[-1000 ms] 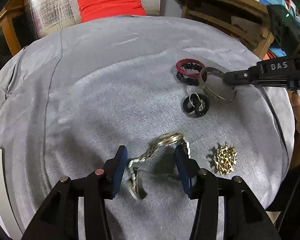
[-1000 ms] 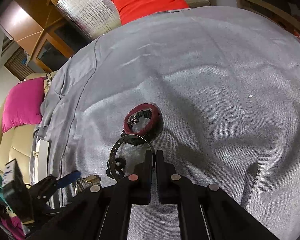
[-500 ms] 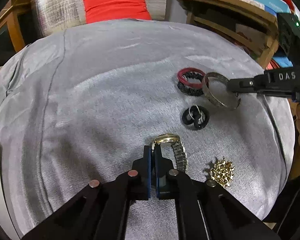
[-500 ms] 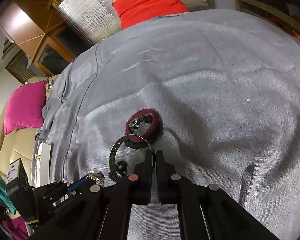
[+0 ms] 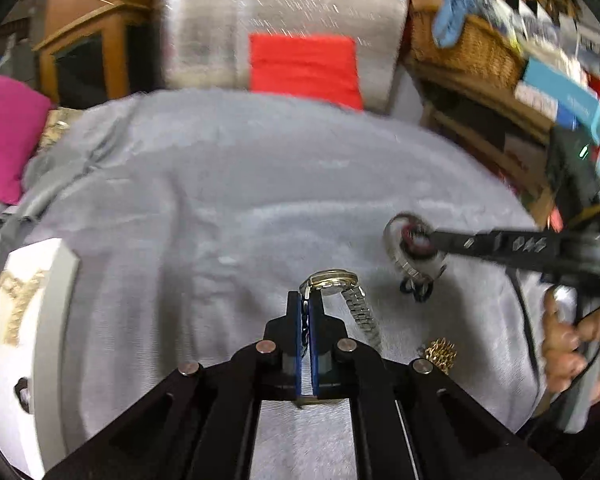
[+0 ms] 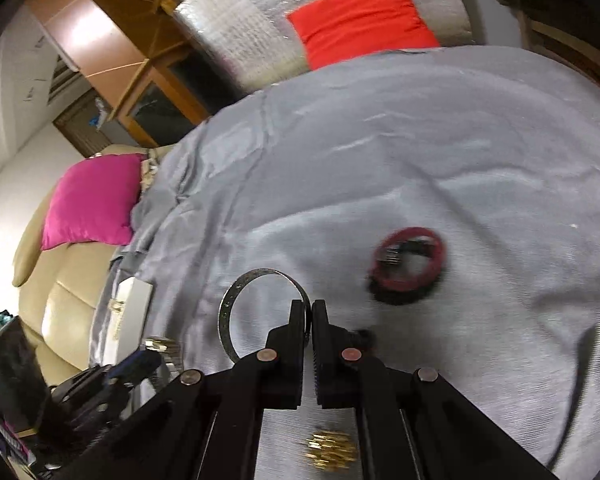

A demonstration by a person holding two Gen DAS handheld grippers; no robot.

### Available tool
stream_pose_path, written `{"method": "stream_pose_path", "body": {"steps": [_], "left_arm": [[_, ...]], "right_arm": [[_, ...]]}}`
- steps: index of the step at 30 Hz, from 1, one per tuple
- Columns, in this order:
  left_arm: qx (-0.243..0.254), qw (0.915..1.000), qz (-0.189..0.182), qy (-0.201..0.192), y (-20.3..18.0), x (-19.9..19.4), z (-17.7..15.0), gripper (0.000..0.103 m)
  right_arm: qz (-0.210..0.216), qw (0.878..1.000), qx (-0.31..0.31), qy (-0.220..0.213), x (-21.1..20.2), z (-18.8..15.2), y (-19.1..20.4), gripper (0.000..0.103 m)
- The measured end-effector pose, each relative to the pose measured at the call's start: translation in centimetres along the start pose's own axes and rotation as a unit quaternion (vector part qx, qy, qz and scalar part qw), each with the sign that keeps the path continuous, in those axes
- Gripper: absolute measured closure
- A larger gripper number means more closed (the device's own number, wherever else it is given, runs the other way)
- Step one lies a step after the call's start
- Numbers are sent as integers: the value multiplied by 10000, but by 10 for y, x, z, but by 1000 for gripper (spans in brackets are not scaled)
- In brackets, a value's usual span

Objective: Organize jewelry
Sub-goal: 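Carry the watch and silver bangle over the white box with both grippers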

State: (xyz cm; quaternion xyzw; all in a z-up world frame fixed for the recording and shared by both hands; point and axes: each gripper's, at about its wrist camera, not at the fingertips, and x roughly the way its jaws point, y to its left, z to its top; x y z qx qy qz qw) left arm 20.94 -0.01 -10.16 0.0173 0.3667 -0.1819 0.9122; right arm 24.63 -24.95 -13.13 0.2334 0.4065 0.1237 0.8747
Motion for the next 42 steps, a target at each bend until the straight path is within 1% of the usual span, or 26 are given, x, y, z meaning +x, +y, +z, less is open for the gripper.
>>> {"method": "stream_pose_path", "body": {"steps": [4,7,9,13,14,17,19,23,26,29,34,38,42], "left_arm": [[-262,9981,237,-504,19,-41,2,100],[-511,9941,484,-828,41,-69,2,100],[-605,9891,807,-1076,59,-89,-1,100],[-922,9778,1240,-1417,103,-126,-11,100],[-995,9740,1414,-1465,117,-135,-15,100],[-1195,9664,1724,-1488,148,-152,-26,100],[-1437,9607,1896,-1429,173,-159,-37,100],[-1716,9535,2140,-1252,206,-166,-58,100],[-2021,9498,2151,-1037,228,-162,-74,100],[-2222,9474,2167,-788,238,-154,-82,100],[-2488,9461,2061,-244,249,-127,-94,100],[-2733,9395,2057,183,256,-107,-106,100],[-2820,9342,2139,450,260,-95,-113,100]], "right_arm": [[234,9992,-188,-281,0,-4,29,99],[354,9979,-342,-427,1,-6,53,99],[447,9970,-468,-429,3,-7,70,99],[659,9948,-712,-313,20,-12,116,99],[750,9938,-774,-265,27,-13,132,99],[861,9898,-1122,-156,47,-20,180,99],[938,9863,-1357,-48,63,-26,214,99],[1014,9807,-1668,96,91,-35,263,99],[990,9764,-1903,259,117,-46,299,99],[888,9719,-2140,422,141,-58,325,99],[562,9613,-2609,688,174,-81,352,99],[302,9530,-2870,920,196,-94,358,98],[64,9471,-3028,1058,212,-99,358,98]]}}
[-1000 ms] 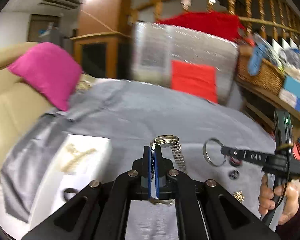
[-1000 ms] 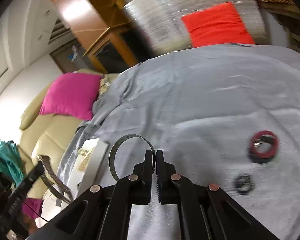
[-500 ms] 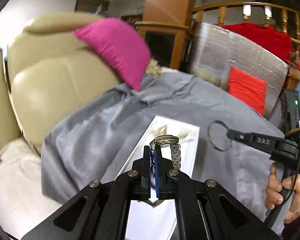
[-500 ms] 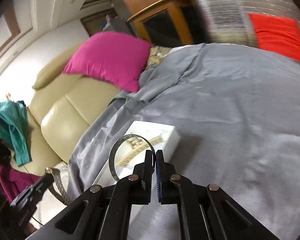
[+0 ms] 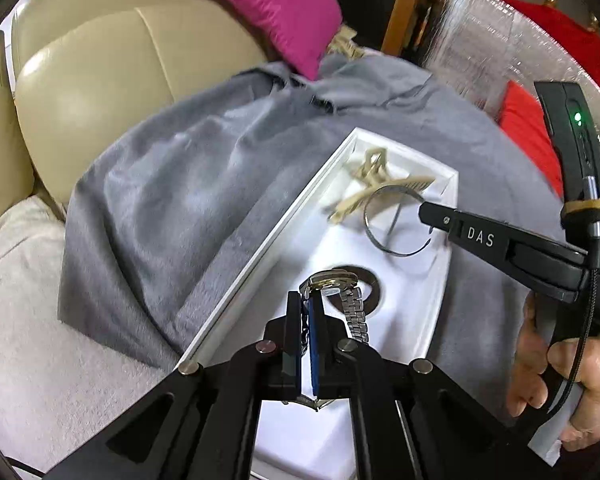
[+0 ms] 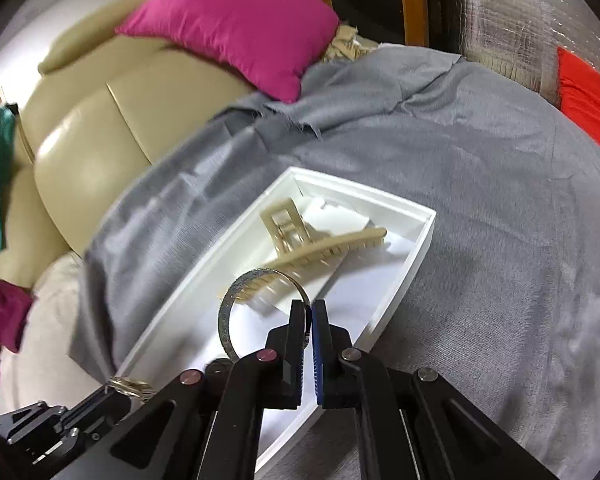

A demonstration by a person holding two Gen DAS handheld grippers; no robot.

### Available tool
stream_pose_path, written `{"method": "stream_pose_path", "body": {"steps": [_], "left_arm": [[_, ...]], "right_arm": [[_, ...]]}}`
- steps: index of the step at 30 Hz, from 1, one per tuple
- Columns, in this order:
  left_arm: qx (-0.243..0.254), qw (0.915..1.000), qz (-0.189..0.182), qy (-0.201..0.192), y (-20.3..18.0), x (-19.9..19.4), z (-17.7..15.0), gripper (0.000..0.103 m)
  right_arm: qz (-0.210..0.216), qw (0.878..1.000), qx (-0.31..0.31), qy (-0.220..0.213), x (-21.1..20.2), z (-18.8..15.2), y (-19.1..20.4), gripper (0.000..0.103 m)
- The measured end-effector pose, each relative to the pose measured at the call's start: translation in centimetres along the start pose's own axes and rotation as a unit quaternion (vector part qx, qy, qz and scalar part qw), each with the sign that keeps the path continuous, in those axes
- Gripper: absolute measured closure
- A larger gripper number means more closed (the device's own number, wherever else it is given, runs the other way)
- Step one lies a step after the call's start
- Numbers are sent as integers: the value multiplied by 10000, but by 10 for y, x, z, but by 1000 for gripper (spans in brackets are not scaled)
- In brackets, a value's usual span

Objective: Organize jewelry
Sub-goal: 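Carry the watch and silver bangle over the white box with both grippers, then open the right gripper to drop the bangle while the left releases the watch into the box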

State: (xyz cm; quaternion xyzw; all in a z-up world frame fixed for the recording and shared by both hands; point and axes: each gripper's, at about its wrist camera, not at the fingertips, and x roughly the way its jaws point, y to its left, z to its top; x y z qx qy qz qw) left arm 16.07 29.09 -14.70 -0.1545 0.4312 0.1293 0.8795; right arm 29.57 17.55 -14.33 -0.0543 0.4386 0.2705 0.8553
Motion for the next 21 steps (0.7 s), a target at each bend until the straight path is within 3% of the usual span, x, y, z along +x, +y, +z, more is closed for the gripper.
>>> {"method": "stream_pose_path", "body": {"steps": [13,15,19,20,21], "left_arm": [[-177,9974,272,645,1,38,-2,99],[-205,9968,284,716,1,40,-3,99],[-241,9959,292,823,3,44,-4,97],[-230,9957,275,849,2,44,-4,89],[-223,9956,260,873,1,44,-4,73]], "right_arm": [[-618,9930,-695,722,20,3,13,98],[-593,9934,-570,801,19,6,11,98],[-476,9936,-500,899,10,11,11,83],[-444,9941,-503,854,5,12,12,79],[-417,9947,-492,802,0,13,12,79]]}}
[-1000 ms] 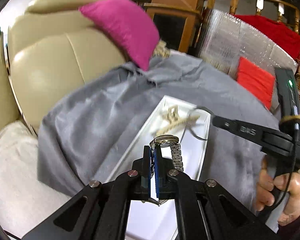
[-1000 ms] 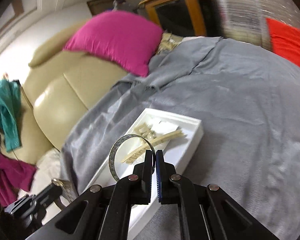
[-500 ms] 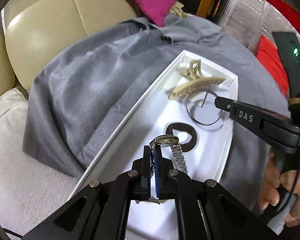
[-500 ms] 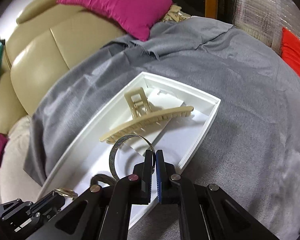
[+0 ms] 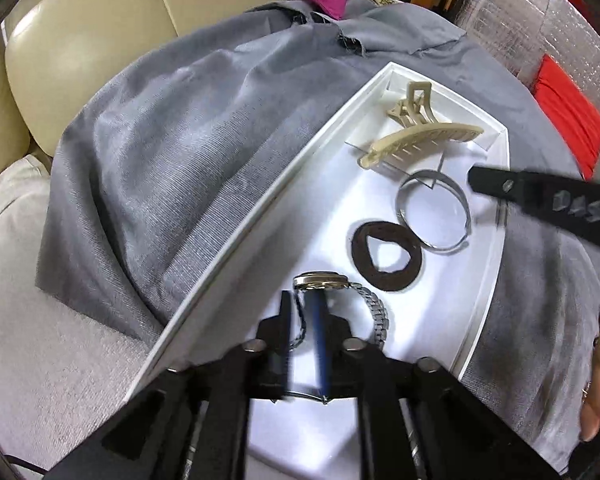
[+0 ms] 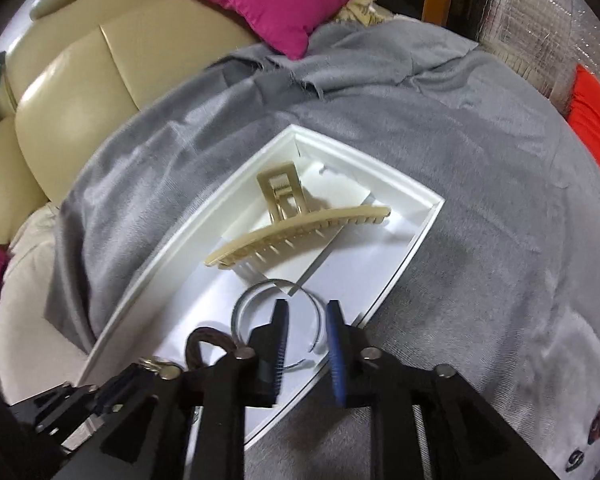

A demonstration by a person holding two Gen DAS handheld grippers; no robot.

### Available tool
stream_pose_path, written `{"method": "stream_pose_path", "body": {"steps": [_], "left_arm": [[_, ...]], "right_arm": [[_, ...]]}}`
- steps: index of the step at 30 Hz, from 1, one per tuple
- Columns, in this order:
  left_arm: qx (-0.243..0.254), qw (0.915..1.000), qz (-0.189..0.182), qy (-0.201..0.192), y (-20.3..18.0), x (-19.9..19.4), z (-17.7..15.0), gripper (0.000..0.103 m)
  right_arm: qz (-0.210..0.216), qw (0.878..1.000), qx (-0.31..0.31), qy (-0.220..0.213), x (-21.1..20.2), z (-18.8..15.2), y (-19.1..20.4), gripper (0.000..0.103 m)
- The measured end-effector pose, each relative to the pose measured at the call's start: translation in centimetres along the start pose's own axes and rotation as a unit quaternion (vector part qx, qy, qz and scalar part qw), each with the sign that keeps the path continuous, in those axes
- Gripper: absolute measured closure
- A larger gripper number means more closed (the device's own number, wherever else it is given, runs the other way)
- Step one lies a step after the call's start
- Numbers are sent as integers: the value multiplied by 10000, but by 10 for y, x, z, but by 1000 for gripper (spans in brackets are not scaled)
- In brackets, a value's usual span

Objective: Organize jewelry
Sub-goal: 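Open the right gripper to drop the bangle while the left releases the watch into the box, then move both grippers back over the remaining jewelry on the bed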

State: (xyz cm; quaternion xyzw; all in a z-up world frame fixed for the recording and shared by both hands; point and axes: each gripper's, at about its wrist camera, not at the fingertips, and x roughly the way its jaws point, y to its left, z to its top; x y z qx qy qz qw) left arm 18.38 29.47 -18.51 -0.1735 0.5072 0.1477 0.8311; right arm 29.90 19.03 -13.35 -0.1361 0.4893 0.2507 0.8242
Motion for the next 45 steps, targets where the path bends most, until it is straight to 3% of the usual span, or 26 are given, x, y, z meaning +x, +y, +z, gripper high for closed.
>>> {"method": "stream_pose_path", "body": {"steps": [2,10,15,18,21,26,30,36,40,45], "left_arm": [[-17,10000,-13,-69,-1,-4,0,57],[165,9901,494,-1303,-14,-49,0,45],[516,9760,655,-2013,-44,-73,-3,37],[927,9656,594,-2355,-78,-85,-13,35],[1355,9592,366,-2454,-115,-92,-26,35],[2188,9462,-209,-2374,-187,-92,-53,35],[2874,9315,-786,-2085,-247,-86,-80,35],[3589,9100,-1411,-1526,-307,-73,-117,35],[3835,8995,-1826,-1023,-327,-62,-133,35],[4087,8808,-2286,-699,-341,-60,-150,35]], "right_arm": [[162,9997,94,-134,-13,-1,-4,78],[550,9912,854,-851,-78,-31,-64,79],[495,9760,1616,-1374,-136,-76,-150,79],[253,9645,2067,-1623,-169,-113,-207,79],[45,9506,2567,-1748,-190,-151,-261,79],[-6,9198,3454,-1864,-207,-217,-330,79],[48,9077,3816,-1744,-194,-251,-360,79],[303,8855,4383,-1513,-164,-295,-397,79],[550,8800,4504,-1403,-159,-303,-410,78],[700,8763,4549,-1423,-164,-311,-415,78]]}}
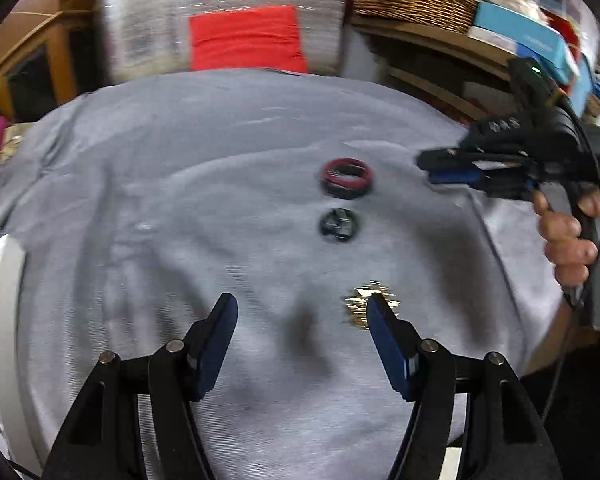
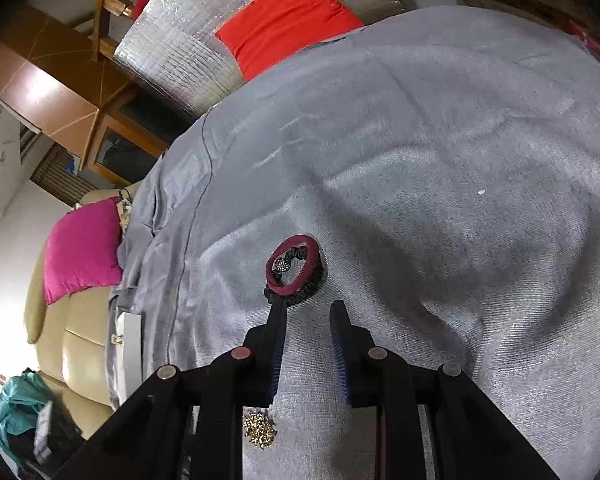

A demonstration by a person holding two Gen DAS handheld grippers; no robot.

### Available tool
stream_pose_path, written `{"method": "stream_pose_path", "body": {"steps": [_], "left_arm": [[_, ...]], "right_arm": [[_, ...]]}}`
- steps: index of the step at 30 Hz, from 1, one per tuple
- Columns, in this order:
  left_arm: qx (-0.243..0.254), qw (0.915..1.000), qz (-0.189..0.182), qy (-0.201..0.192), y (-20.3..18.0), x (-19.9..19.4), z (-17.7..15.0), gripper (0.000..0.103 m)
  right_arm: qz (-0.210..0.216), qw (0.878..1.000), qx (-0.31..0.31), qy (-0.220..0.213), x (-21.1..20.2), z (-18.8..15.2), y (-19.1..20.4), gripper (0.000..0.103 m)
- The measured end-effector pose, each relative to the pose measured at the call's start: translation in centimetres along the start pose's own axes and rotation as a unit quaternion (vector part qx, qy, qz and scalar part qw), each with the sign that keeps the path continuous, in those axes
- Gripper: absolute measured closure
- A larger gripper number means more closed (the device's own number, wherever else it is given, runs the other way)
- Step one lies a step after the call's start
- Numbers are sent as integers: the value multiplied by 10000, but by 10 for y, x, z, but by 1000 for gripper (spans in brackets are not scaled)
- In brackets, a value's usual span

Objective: Organize jewelry
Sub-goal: 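Move both grippers back over the remaining jewelry on the bed, then grasp the gold spiky brooch with the left gripper while the right grasps the small black hair tie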

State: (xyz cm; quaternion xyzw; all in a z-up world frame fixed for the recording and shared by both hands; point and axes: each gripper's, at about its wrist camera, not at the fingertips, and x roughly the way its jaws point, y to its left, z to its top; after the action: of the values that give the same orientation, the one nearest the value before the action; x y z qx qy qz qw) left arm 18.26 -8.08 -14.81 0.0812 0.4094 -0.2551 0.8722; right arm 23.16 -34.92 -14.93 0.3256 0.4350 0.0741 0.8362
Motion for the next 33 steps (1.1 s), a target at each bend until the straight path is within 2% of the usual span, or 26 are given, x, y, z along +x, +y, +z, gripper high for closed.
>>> {"method": "stream_pose_path", "body": {"steps": [3,6,14,17,20,21,26,30,33], "left_arm": [[58,9995,-308,92,-11,6,2,35],[110,9987,-425,270,-22,15,1,35],[56,9969,-329,719,-36,53,-4,35],[123,9984,-192,508,-42,53,-6,36],[252,9989,73,388,-47,54,-9,57],[233,9991,49,363,-46,52,-8,64],[-112,9990,-235,372,-32,42,-7,64],[-293,9985,-420,215,-21,27,-3,64],[-408,9973,-589,136,-14,16,0,64]], "right_arm": [[36,10000,4,1,-2,-1,-2,78],[84,9999,-53,72,-2,-3,-1,78],[134,9997,-102,195,5,-6,2,78],[172,9993,-178,282,9,-8,8,78],[248,9988,-228,342,13,-9,13,78],[257,9987,-241,366,15,-10,15,78],[242,9972,-424,565,29,-16,28,78],[229,9958,-542,700,38,-21,37,77],[233,9955,-550,741,44,-23,41,60]]}}
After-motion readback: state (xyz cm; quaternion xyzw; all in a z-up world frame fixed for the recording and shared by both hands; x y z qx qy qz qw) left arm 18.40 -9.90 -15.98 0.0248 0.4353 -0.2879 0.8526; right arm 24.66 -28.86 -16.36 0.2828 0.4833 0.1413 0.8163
